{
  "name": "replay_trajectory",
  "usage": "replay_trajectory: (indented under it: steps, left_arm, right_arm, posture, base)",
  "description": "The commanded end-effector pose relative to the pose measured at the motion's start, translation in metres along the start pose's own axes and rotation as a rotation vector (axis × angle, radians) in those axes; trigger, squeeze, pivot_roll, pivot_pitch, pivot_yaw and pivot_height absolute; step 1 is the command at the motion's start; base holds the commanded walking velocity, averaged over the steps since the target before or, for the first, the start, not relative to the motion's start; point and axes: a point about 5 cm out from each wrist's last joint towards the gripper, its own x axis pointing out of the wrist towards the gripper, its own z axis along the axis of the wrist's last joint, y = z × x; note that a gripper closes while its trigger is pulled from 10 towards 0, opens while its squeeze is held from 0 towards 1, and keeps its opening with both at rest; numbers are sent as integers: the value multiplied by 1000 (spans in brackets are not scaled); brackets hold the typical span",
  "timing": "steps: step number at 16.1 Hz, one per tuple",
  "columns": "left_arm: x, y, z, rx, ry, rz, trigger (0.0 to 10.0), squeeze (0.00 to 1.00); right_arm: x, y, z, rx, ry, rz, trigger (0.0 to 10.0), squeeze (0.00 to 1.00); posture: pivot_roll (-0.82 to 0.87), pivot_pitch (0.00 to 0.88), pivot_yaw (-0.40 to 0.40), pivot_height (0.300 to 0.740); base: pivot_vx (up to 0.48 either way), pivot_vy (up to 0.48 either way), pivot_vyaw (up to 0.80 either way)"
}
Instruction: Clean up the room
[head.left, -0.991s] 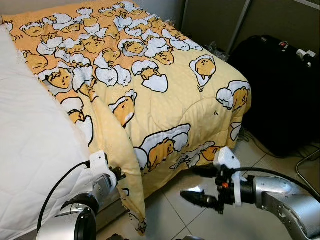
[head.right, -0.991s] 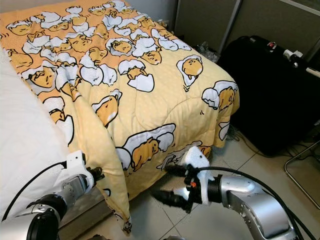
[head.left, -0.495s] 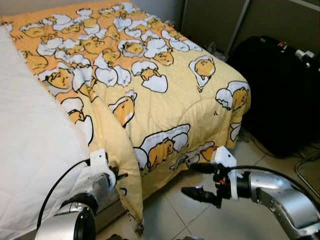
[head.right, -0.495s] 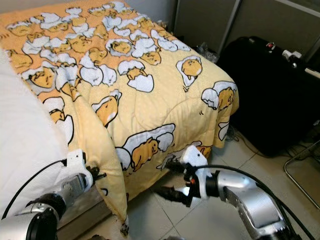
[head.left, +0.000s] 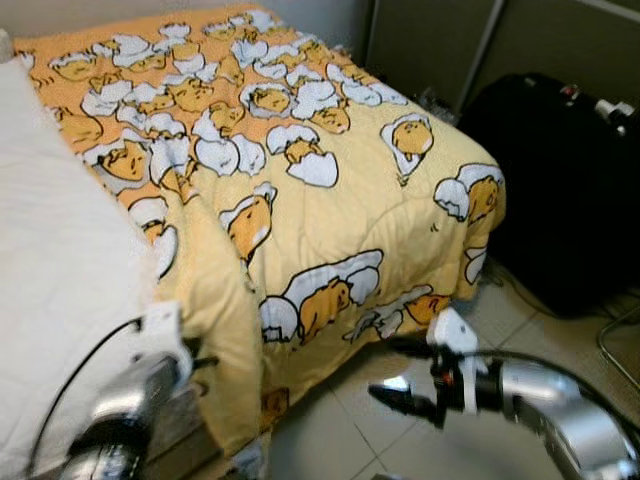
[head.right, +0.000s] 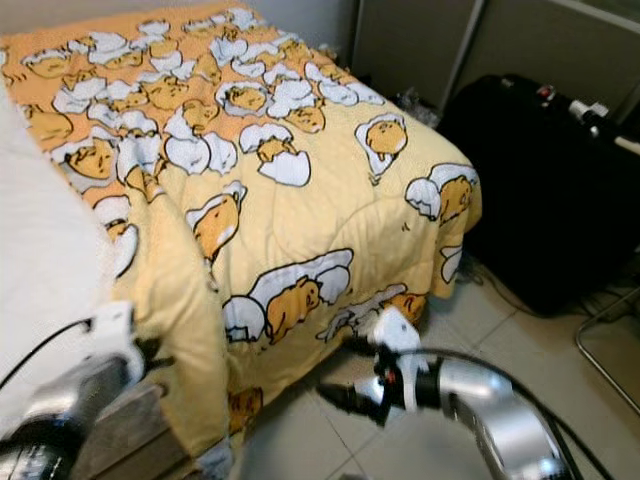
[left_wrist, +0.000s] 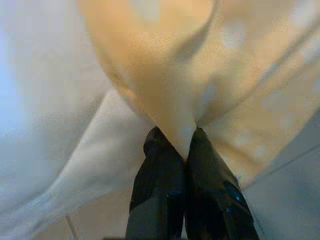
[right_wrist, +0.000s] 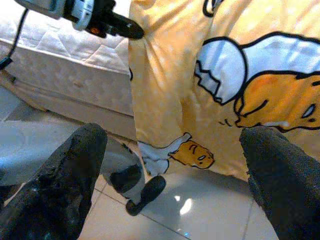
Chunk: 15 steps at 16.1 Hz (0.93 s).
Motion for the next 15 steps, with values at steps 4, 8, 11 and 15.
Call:
replay_trajectory:
  steps: [4,8,11,15]
  left_arm:
    - [-33,-12,-11,13,30,-68,0,0]
    - [-56,-28,-46,42,121,-90,0,0]
    - [-67,-33,-61,54,165,-80,0,0]
    - [-71,-22,-61,107,165,-26,0,0]
  right_arm:
    - [4,2,22,-105,-52,-41,10000,0]
    - [12,2,25,-143,-42,-95,10000,0]
    - [12,5,27,-139,-52,-102,10000,0]
    - [10,12,24,-135,-44,-79,10000,0]
  posture:
    - [-96,28,7,740]
    - [-76,44,7,740]
    - [-77,62,7,740]
    - [-96,79,8,740]
  base:
    - [0,0,0]
    - [0,0,0]
    - [0,0,0]
    - [0,0,0]
